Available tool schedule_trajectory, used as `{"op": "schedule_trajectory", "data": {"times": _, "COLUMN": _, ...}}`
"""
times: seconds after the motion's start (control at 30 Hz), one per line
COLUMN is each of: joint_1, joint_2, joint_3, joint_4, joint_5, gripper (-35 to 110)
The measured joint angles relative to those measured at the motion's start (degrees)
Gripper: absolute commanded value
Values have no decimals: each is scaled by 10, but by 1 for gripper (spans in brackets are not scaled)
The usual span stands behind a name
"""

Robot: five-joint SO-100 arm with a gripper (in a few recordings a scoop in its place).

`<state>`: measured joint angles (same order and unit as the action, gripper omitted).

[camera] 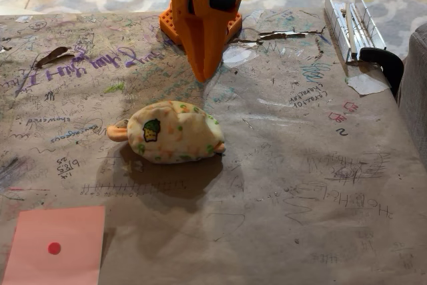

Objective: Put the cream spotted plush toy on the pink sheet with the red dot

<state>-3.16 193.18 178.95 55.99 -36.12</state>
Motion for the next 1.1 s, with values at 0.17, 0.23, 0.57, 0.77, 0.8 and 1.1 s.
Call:
{"op": "schedule_trajectory", "data": {"times": 0.17, "joint_1": -4, "joint_2": -1, "joint_3": 0, "joint_4": 18, "joint_5": -32, "gripper": 0}}
{"op": "schedule_trajectory", "data": {"times": 0.23, "joint_1": -6, "joint_2": 0, "joint_3": 0, "joint_4": 19, "joint_5": -36, "gripper": 0}}
{"op": "schedule_trajectory", "data": {"times": 0.57, "joint_1": -14, "joint_2": 0, "joint_3": 0, "joint_4": 19, "joint_5": -43, "gripper": 1}}
{"op": "schedule_trajectory", "data": {"times": 0.77, "joint_1": 18, "joint_2": -2, "joint_3": -16, "joint_4": 21, "joint_5": -97, "gripper": 11}}
{"op": "schedule_trajectory", "data": {"times": 0.8, "joint_1": 24, "joint_2": -4, "joint_3": -31, "joint_4": 28, "joint_5": -104, "gripper": 12}}
{"op": "schedule_trajectory", "data": {"times": 1.1, "joint_1": 32, "joint_2": -164, "joint_3": -285, "joint_4": 165, "joint_5": -214, "gripper": 29}}
